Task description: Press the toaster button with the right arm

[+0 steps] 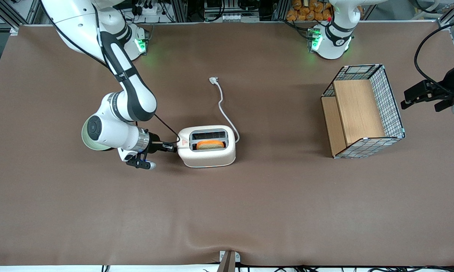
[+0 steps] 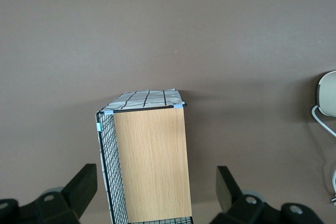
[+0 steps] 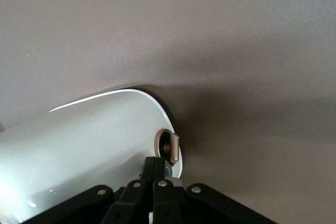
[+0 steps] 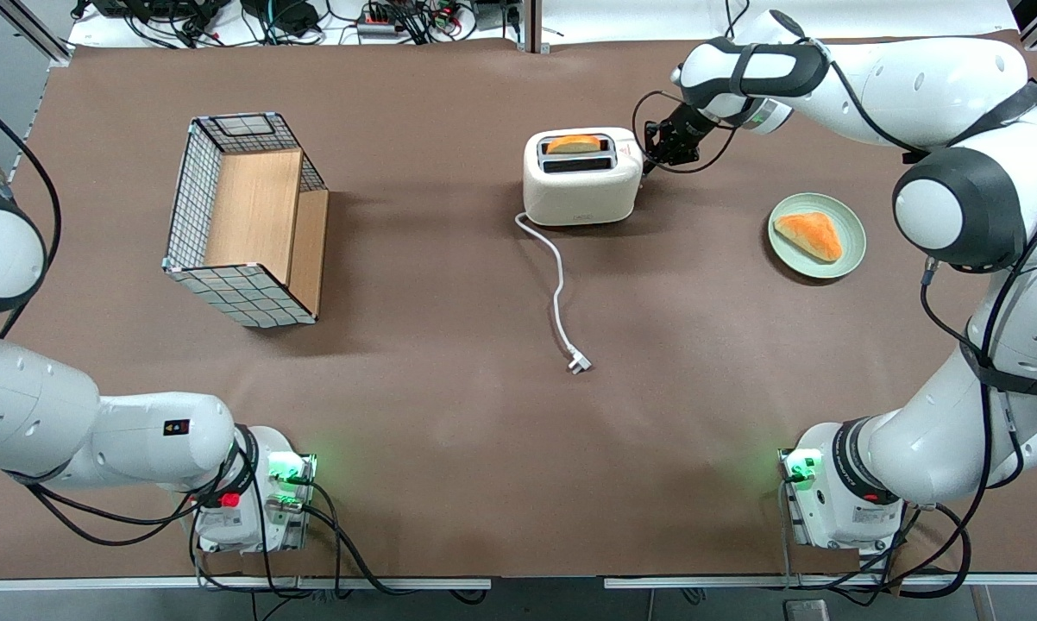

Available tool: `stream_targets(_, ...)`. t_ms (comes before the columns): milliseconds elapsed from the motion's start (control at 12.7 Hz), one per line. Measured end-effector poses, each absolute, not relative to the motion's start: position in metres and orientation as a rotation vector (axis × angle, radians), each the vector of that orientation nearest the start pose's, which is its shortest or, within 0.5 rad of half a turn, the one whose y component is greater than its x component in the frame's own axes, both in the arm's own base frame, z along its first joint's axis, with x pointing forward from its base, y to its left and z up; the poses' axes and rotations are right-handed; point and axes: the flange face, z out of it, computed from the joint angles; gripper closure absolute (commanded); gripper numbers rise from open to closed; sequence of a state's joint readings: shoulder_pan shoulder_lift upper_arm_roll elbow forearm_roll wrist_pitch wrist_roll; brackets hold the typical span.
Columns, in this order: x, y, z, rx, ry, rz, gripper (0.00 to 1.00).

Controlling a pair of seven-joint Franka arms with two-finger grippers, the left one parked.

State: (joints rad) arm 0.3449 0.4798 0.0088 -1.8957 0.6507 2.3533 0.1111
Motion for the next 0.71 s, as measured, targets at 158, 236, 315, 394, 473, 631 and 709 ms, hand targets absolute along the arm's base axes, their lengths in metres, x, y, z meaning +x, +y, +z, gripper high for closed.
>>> stream_targets(158, 0.5904, 0.2267, 0.2488, -2.68, 0.308, 0.173, 1.0)
stream_targets(236, 0.5904, 0.2267, 0.2488, -2.68, 0.307, 0.173, 1.0)
stream_targets(315, 0.5904, 0.2266, 0.2488, -2.68, 0.307, 0.173, 1.0)
stream_targets(394, 0.5904, 0.2266, 0.2488, -2.68, 0.306, 0.172, 1.0)
stream_targets(473, 0.5904, 0.2266, 0.2488, -2.68, 0.303, 0.172, 1.0)
stream_targets(631, 0.5904, 0.2265, 0.2488, -2.681, 0.291, 0.169, 1.0)
stream_targets(709, 0.5905, 0.2265, 0.2488, -2.682, 0.285, 0.168, 1.0)
